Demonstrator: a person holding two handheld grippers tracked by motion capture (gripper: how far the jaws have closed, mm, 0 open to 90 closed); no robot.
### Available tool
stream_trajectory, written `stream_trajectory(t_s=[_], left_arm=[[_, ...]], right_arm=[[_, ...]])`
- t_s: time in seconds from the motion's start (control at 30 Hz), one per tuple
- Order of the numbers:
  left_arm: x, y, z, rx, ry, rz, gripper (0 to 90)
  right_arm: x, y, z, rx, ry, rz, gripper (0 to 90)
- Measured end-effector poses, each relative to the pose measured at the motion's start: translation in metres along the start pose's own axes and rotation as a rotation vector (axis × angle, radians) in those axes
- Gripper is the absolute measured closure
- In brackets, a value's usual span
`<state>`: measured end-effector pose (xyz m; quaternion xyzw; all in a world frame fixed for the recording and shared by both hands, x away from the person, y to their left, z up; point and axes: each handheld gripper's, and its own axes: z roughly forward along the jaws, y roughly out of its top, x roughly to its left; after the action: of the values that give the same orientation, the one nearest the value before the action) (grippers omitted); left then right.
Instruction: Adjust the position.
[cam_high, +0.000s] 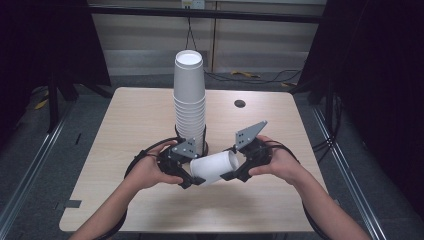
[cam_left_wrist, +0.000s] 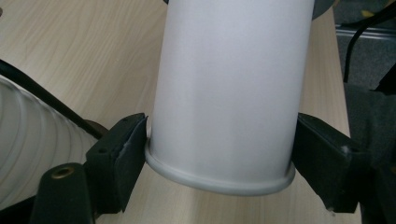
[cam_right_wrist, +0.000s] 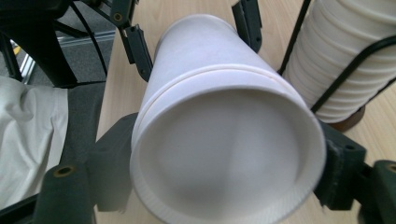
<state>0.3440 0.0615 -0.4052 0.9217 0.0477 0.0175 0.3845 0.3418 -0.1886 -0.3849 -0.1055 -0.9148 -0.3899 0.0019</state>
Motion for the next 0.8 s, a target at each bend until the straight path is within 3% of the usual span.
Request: stream_trajectory(t_s=[0.13, 0.33, 0.53, 0.6, 0.8], left_arm=[[-0.001, 0.001, 0.000, 0.020, -0.001, -0.001, 21.3], [-0.002, 0.003, 0.001, 0.066, 0.017, 0.000, 21.2], [-0.004, 0.007, 0.003, 0.132, 0.040, 0.015, 21.0], [-0.005, 0.008, 0.005, 0.142, 0.031, 0.021, 21.0], [-0.007, 0.011, 0.008, 0.180, 0.038, 0.032, 20.7]], right_arm=[[0.002, 0.001, 0.000, 0.033, 0.005, 0.002, 19.9], [0.003, 0.007, -0.003, 0.100, -0.026, -0.014, 17.9], [0.007, 0.016, -0.002, 0.210, -0.062, -0.058, 18.0], [0.008, 0.021, -0.002, 0.248, -0.085, -0.071, 18.7], [0.014, 0.030, 0.004, 0.348, -0.076, -0.074, 19.3]])
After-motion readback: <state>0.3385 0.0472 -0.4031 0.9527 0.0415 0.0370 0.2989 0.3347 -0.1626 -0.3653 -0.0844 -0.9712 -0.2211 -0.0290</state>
